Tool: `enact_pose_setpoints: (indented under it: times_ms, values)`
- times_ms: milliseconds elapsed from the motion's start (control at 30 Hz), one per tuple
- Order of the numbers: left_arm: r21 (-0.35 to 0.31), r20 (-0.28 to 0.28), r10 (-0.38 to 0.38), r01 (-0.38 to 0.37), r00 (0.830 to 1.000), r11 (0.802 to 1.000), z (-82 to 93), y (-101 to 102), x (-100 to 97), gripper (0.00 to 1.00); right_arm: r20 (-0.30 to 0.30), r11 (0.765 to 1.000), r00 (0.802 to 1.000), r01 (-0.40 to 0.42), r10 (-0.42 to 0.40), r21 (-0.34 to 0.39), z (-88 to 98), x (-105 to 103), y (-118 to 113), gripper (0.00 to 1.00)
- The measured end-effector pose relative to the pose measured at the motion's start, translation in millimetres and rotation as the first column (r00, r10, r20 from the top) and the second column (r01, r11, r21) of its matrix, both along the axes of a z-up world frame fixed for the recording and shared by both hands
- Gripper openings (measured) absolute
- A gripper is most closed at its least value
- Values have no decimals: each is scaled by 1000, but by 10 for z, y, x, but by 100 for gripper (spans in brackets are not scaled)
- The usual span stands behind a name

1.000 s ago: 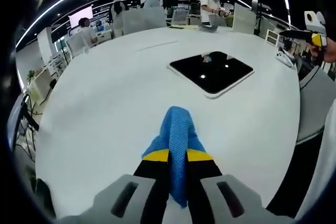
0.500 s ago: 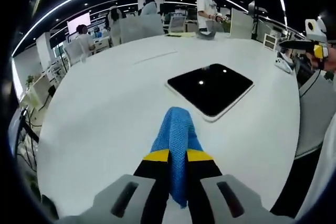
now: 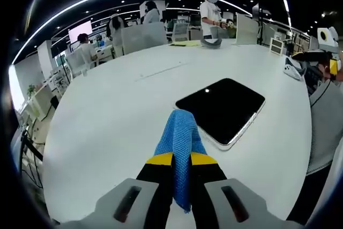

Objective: Wipe the mirror surface with the cleaning cloth until all visible marks leave the cleaned area.

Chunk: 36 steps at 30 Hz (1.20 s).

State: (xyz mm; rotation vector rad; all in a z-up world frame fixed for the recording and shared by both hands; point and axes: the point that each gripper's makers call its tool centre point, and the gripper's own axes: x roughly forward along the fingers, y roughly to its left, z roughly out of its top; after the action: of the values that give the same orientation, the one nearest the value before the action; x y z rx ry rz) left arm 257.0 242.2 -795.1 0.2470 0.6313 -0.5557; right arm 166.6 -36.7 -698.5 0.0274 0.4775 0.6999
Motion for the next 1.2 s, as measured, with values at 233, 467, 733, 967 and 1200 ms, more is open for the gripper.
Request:
enact_pose_setpoints:
  times_ms: [233, 467, 733, 967, 1200]
  values:
    - [1, 23, -21, 21, 1000, 1000, 77, -92, 200, 7, 0, 1000, 1000, 11, -11, 0, 14, 29, -36, 100]
    - [-1, 25, -31, 31, 999, 1000, 74, -164, 310, 7, -2, 1000, 1000, 27, -27, -1, 27, 53, -84, 100]
    - [-1, 29, -51, 51, 998, 999, 64, -244, 446, 7, -3, 999, 999, 42, -42, -8, 39, 87, -138, 100]
    - [2, 29, -68, 68, 997, 998, 50, -320, 539, 7, -4, 999, 999, 51, -51, -15, 42, 113, -160, 100]
    - [0, 31, -69, 69, 997, 998, 43, -354, 634, 7, -5, 998, 999, 51, -51, -22, 48, 158, -168, 100]
